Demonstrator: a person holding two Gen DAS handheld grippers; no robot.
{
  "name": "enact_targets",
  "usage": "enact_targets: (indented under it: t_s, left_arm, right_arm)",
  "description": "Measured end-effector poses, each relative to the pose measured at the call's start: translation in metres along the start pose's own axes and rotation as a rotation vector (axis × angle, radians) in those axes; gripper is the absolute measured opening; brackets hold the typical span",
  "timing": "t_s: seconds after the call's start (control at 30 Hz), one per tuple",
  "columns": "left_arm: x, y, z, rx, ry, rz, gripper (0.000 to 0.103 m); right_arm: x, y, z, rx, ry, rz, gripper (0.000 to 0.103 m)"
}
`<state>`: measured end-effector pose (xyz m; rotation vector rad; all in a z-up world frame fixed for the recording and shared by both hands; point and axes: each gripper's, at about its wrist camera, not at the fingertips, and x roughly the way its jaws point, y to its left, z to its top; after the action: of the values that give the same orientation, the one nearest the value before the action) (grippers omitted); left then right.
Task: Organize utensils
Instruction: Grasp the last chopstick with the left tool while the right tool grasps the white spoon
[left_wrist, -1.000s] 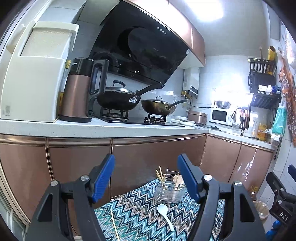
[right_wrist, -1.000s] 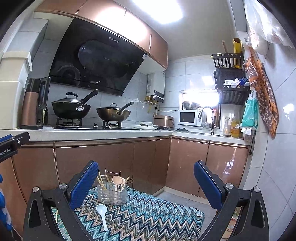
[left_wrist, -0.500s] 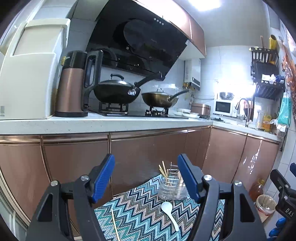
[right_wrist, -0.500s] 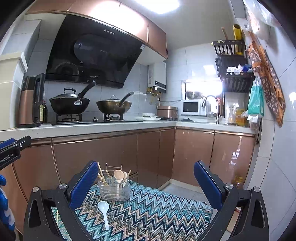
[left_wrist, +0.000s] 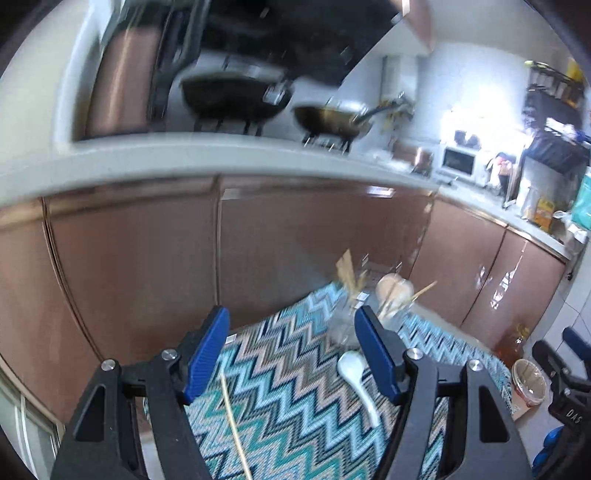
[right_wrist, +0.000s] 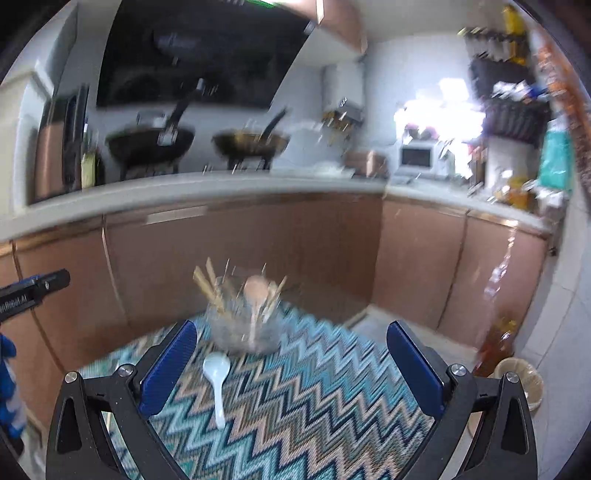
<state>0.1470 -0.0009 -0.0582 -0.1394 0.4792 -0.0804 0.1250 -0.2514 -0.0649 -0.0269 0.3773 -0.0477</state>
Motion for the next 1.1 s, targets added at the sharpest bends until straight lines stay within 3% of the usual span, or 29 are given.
enact_targets:
  t_s: [0.27,0.33,0.43,0.53,0.73,1.1]
  left_arm:
    - [0.090,0.081,-0.040,-0.192,0.381,-0.059,0.068]
    - [0.108,0.095,-0.052,-0.219,0.444,-0.046,0.067]
    - [0.133,0.102,-0.062,-0.221,0.515,-0.044,0.062]
    - [0.157,0.104,-0.072,-0.222,0.585,-0.063,0.051]
    - [0.188,0.111,-0.086,-0.230,0.683,-0.069,0.032]
    - [0.217,0.112,-0.091,-0.188,0.778,-0.051,0.017]
  right_arm:
    - [0.111,0.017,-0.039,0.025,0.305,0.269,0.103]
    - [0.132,0.022,-0.045,0.040,0.352,0.330,0.096]
    - [0.164,0.026,-0.050,0.063,0.411,0.402,0.079]
    - [0.195,0.030,-0.052,0.083,0.457,0.458,0.061]
    - [0.246,0.040,-0.058,0.064,0.515,0.529,0.041]
    - [0.306,0.060,-0.077,-0.057,0.598,0.545,0.034]
